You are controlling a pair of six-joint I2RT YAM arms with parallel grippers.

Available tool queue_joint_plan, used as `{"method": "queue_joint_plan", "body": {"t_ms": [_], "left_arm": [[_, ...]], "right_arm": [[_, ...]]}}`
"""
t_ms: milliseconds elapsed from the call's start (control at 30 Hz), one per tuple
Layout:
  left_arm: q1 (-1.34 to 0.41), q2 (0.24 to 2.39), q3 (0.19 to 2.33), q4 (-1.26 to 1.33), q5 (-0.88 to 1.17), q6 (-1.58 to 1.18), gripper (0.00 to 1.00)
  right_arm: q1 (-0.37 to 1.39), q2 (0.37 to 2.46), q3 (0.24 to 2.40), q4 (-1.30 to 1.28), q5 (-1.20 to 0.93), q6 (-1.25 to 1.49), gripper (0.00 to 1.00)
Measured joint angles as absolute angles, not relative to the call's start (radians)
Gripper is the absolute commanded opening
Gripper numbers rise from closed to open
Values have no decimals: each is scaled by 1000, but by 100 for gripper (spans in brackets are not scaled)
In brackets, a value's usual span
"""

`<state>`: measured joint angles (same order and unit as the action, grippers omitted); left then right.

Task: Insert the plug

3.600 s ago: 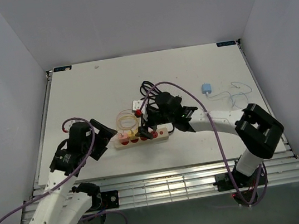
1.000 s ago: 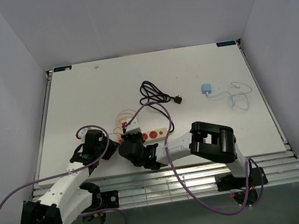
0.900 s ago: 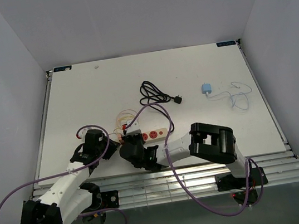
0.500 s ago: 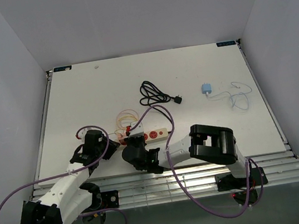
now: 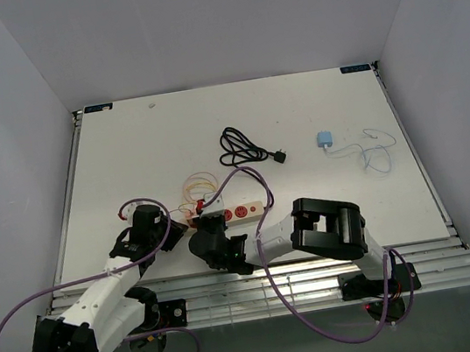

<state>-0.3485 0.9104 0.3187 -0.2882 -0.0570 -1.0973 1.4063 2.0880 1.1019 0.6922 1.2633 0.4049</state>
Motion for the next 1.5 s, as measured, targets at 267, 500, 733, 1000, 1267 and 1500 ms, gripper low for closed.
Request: {"method": "queue_joint_plan", "body": {"t_ms": [267, 500, 733, 1000, 1267, 1500], "left_arm": [[-348, 899, 309, -284, -59, -1111, 38], [-348, 897, 309, -287, -61, -1116, 37], [-348, 895, 308, -289, -63, -1119, 37], [-348, 891, 306, -290, -66, -1126, 37], [-349, 879, 300, -292, -69, -1129, 37], [-348, 880, 301, -292, -71, -1130, 36]], "right_arm": [[1406, 2083, 1061, 757, 1261, 447, 8], [1406, 2068, 991, 870, 1244, 492, 8], [1407, 2082, 954, 990, 1224, 477, 8], [1421, 2114, 984, 1015, 1262, 456, 8], [1421, 2114, 899, 1172, 1234, 559, 8], [1430, 2125, 891, 1227, 1229, 559, 8]]}}
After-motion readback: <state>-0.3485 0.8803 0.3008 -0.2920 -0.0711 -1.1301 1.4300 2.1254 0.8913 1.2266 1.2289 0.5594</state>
